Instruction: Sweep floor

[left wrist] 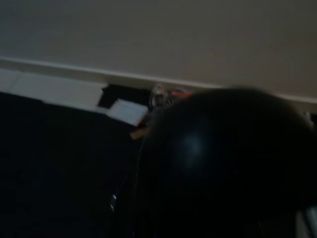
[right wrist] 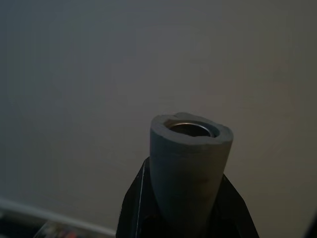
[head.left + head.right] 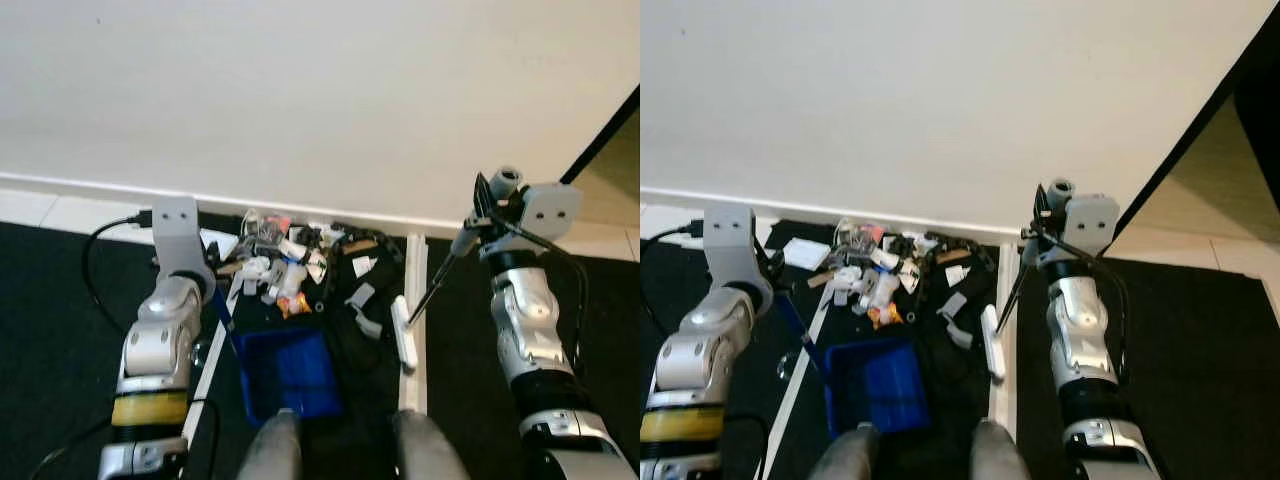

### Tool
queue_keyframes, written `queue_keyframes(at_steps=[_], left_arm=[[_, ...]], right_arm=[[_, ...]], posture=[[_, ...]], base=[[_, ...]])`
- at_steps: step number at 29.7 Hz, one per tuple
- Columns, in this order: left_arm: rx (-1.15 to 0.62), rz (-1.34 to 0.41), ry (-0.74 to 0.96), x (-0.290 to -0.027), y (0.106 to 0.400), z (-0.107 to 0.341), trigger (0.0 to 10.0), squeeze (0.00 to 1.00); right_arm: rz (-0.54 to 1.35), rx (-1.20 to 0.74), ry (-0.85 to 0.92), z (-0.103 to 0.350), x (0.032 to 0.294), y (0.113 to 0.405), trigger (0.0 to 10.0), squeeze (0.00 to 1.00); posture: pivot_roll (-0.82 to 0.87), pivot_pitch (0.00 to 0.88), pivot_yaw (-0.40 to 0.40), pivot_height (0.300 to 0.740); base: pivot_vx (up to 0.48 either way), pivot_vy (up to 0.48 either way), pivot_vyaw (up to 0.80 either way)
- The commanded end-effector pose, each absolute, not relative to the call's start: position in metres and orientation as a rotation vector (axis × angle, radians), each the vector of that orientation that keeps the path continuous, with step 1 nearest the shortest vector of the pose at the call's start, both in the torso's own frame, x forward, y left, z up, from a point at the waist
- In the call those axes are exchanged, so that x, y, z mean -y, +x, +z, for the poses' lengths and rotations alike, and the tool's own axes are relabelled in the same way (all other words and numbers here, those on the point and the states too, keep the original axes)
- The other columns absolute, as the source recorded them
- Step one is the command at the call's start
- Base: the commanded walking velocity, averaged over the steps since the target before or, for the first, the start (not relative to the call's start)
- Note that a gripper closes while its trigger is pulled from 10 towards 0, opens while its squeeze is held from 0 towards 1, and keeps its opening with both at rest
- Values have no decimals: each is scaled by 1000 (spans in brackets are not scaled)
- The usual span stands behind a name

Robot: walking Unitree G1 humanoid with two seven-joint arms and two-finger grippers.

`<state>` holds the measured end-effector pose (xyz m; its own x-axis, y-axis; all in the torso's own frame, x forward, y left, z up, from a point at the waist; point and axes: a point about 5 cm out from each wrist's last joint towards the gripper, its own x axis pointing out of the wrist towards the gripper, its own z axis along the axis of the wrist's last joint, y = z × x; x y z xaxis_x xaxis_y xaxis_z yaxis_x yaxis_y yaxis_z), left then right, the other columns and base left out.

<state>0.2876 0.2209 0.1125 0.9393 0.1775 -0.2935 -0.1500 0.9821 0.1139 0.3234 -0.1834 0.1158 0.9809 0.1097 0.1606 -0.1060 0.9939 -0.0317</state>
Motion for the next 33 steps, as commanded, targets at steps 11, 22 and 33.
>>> queue_keyframes(at_steps=[11, 22, 33], left_arm=[[-226, 160, 126, -209, 299, 107, 10000, 0], [-230, 159, 137, -199, 314, 92, 10000, 0], [-207, 162, 109, -194, 311, 83, 10000, 0]], right_arm=[[261, 139, -88, 120, 181, 327, 10000, 0], [237, 179, -122, 133, 189, 337, 10000, 0], [301, 196, -72, 136, 169, 344, 10000, 0]], posture=[[-45, 195, -17, 740], [-48, 217, -8, 740], [-25, 245, -3, 740]], base=[[0, 0, 0], [0, 0, 0], [0, 0, 0]])
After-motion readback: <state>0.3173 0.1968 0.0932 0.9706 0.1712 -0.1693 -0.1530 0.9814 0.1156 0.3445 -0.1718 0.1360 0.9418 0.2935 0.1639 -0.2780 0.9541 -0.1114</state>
